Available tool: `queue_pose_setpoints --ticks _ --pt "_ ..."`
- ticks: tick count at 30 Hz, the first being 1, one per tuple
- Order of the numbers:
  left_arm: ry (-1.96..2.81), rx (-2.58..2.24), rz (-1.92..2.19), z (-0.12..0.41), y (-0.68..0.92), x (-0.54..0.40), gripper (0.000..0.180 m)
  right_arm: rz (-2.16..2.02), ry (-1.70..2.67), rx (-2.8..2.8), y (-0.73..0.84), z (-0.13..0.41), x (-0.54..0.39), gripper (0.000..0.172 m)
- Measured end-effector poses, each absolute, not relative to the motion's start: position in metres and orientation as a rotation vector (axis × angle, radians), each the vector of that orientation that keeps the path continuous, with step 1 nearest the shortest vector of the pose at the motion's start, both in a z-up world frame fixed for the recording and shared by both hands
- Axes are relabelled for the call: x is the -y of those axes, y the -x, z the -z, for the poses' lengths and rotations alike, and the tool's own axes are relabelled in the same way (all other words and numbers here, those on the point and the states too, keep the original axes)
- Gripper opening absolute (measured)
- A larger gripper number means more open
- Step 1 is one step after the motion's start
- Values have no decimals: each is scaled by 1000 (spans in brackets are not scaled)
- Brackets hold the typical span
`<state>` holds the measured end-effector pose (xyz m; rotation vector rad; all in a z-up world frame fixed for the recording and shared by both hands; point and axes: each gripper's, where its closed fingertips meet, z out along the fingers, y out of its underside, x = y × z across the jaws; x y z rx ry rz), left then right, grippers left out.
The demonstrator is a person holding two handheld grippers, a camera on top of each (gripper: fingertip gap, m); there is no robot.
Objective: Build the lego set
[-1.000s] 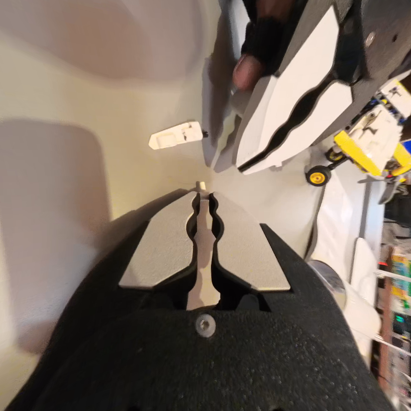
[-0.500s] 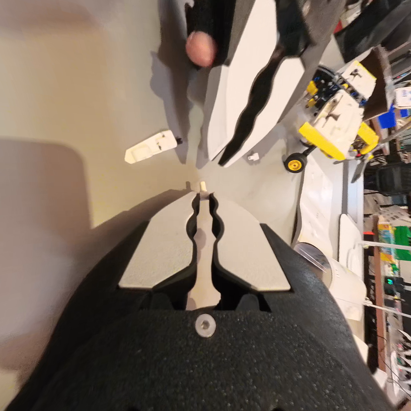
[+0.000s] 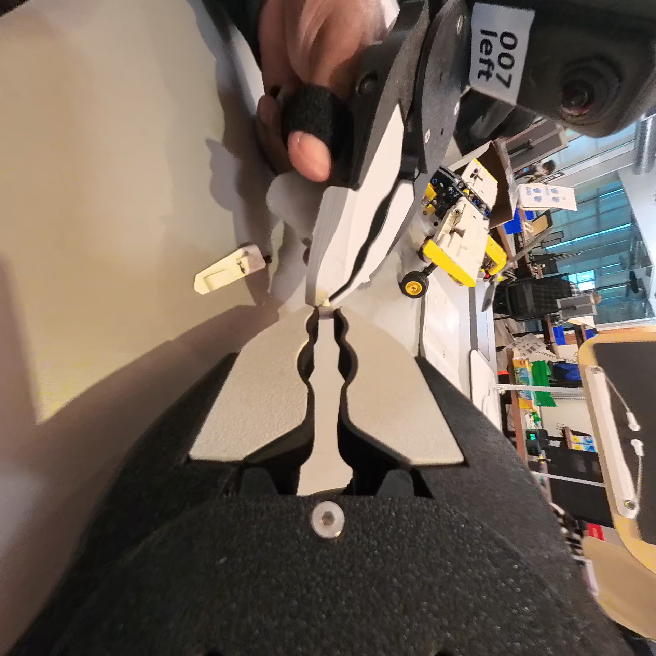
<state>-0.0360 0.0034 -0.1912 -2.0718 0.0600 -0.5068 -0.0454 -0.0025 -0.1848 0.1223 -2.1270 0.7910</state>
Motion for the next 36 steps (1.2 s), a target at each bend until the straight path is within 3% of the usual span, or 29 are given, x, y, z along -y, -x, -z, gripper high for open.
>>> queue_pose_setpoints --ticks 15,20,36 --pt "1874 -585 -108 182 42 -6 5 -1479 311 2313 40 172 1 15" --pt "1864 -641 -153 184 38 -7 5 -1498 300 2334 37 175 3 7" --pt "1861 -578 -78 182 37 -6 4 -1495 270 2319 37 176 3 7"
